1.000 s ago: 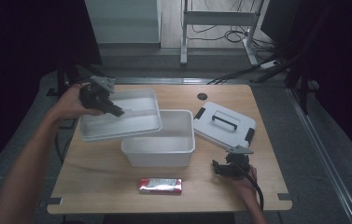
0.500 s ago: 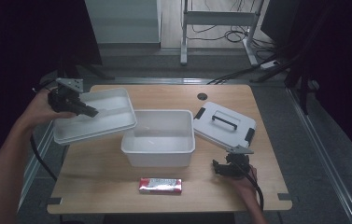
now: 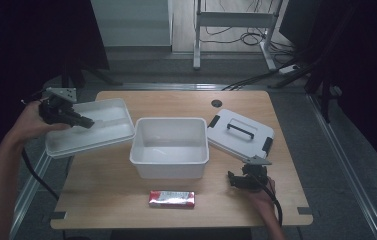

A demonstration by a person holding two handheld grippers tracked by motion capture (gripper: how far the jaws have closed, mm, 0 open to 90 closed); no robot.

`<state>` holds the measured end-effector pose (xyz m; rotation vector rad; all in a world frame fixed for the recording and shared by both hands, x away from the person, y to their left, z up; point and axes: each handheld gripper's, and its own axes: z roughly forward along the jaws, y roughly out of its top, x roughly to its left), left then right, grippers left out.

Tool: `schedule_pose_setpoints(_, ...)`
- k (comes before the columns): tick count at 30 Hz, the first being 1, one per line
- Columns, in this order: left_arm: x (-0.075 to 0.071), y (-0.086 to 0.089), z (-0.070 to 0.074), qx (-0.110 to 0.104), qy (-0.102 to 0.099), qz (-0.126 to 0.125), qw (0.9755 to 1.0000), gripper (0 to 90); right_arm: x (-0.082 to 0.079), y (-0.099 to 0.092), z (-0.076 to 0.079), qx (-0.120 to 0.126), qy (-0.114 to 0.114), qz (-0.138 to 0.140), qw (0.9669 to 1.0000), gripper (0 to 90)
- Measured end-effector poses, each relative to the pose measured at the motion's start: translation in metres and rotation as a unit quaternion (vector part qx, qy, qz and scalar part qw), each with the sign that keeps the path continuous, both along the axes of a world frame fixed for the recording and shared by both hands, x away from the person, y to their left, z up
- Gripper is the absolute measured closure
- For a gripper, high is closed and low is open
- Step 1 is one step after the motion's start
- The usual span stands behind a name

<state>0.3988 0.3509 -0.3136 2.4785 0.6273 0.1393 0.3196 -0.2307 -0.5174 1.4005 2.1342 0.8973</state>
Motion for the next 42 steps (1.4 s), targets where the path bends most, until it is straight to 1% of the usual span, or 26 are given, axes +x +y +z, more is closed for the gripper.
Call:
schedule_pose_setpoints(4, 0.000, 0.004, -0.004, 0.001, 0.003, 0.007, 1.0000, 89.8, 0.000, 0.000, 0.000, 0.000, -0.001, -0.001, 1.0000, 12.7)
schedule_pose_setpoints(8, 0.001, 0.009, -0.012, 0.000, 0.005, 0.013, 0.9999, 89.9, 0.000, 0.000, 0.000, 0.001, 0.000, -0.002, 1.0000, 12.8)
schedule_pose_setpoints(12, 0.001, 0.016, -0.022, 0.005, 0.011, 0.021, 0.9997, 89.9, 0.000, 0.000, 0.000, 0.000, -0.001, -0.001, 1.0000, 12.8)
schedule_pose_setpoints(17, 0.000, 0.023, -0.029, 0.003, 0.013, 0.030, 0.9995, 89.9, 0.000, 0.000, 0.000, 0.000, -0.001, 0.000, 1.0000, 12.8)
schedule_pose_setpoints(20, 0.000, 0.026, -0.042, 0.003, 0.016, 0.033, 0.9993, 89.9, 0.000, 0.000, 0.000, -0.001, -0.001, 0.000, 1.0000, 12.8)
schedule_pose_setpoints(21, 0.000, 0.026, -0.042, 0.003, 0.016, 0.033, 0.9993, 89.9, 0.000, 0.000, 0.000, -0.001, -0.001, 0.000, 1.0000, 12.8)
schedule_pose_setpoints(22, 0.001, 0.026, -0.051, 0.004, 0.023, 0.036, 0.9991, 89.9, 0.000, 0.000, 0.000, 0.000, 0.000, -0.001, 1.0000, 12.9)
schedule_pose_setpoints(23, 0.001, 0.026, -0.051, 0.004, 0.023, 0.036, 0.9991, 89.9, 0.000, 0.000, 0.000, 0.000, 0.000, -0.001, 1.0000, 12.9)
schedule_pose_setpoints(25, 0.003, 0.025, -0.063, 0.005, 0.031, 0.036, 0.9988, 89.9, 0.000, 0.000, 0.000, 0.000, 0.000, -0.001, 1.0000, 12.9)
schedule_pose_setpoints(26, 0.005, 0.024, -0.071, 0.008, 0.038, 0.034, 0.9987, 89.9, 0.000, 0.000, 0.000, 0.000, 0.000, -0.001, 1.0000, 12.9)
schedule_pose_setpoints(27, 0.005, 0.024, -0.071, 0.008, 0.038, 0.034, 0.9987, 89.9, 0.000, 0.000, 0.000, 0.000, 0.000, -0.001, 1.0000, 12.9)
schedule_pose_setpoints(28, 0.007, 0.022, -0.078, 0.011, 0.044, 0.032, 0.9985, 89.9, 0.000, 0.000, 0.000, -0.001, -0.001, 0.000, 1.0000, 12.9)
schedule_pose_setpoints(29, 0.007, 0.022, -0.078, 0.011, 0.044, 0.032, 0.9985, 89.9, 0.000, 0.000, 0.000, -0.001, -0.001, 0.000, 1.0000, 12.9)
schedule_pose_setpoints(31, 0.009, 0.020, -0.090, 0.007, 0.049, 0.031, 0.9983, 89.9, 0.000, 0.000, 0.000, 0.000, 0.000, -0.001, 1.0000, 12.9)
schedule_pose_setpoints(33, 0.010, 0.018, -0.097, 0.009, 0.053, 0.031, 0.9981, 89.9, 0.000, 0.000, 0.000, -0.001, -0.001, -0.001, 1.0000, 12.9)
schedule_pose_setpoints(34, 0.010, 0.018, -0.097, 0.009, 0.053, 0.031, 0.9981, 89.9, 0.000, 0.000, 0.000, -0.001, -0.001, -0.001, 1.0000, 12.9)
schedule_pose_setpoints(35, 0.010, 0.018, -0.100, 0.008, 0.056, 0.031, 0.9980, 89.9, 0.000, 0.000, 0.000, 0.000, 0.000, -0.001, 1.0000, 12.9)
schedule_pose_setpoints(36, 0.010, 0.017, -0.107, 0.006, 0.057, 0.032, 0.9978, 89.9, 0.000, 0.000, 0.000, 0.000, 0.000, -0.001, 1.0000, 12.9)
schedule_pose_setpoints(38, 0.011, 0.017, -0.110, 0.004, 0.060, 0.032, 0.9977, 89.8, 0.000, 0.000, 0.000, -0.001, -0.001, -0.001, 1.0000, 12.9)
schedule_pose_setpoints(39, 0.011, 0.017, -0.116, 0.004, 0.060, 0.033, 0.9977, 89.8, 0.000, 0.000, 0.000, -0.001, -0.001, 0.000, 1.0000, 12.9)
schedule_pose_setpoints(40, 0.010, 0.017, -0.120, 0.003, 0.064, 0.034, 0.9974, 89.9, 0.000, 0.000, 0.000, 0.000, 0.000, -0.001, 1.0000, 12.9)
schedule_pose_setpoints(41, 0.010, 0.017, -0.120, 0.003, 0.064, 0.034, 0.9974, 89.8, 0.000, 0.000, 0.000, 0.000, 0.000, -0.001, 1.0000, 12.9)
schedule_pose_setpoints(42, 0.009, 0.017, -0.125, 0.004, 0.064, 0.034, 0.9973, 89.8, 0.000, 0.000, 0.000, -0.001, 0.000, -0.001, 1.0000, 12.9)
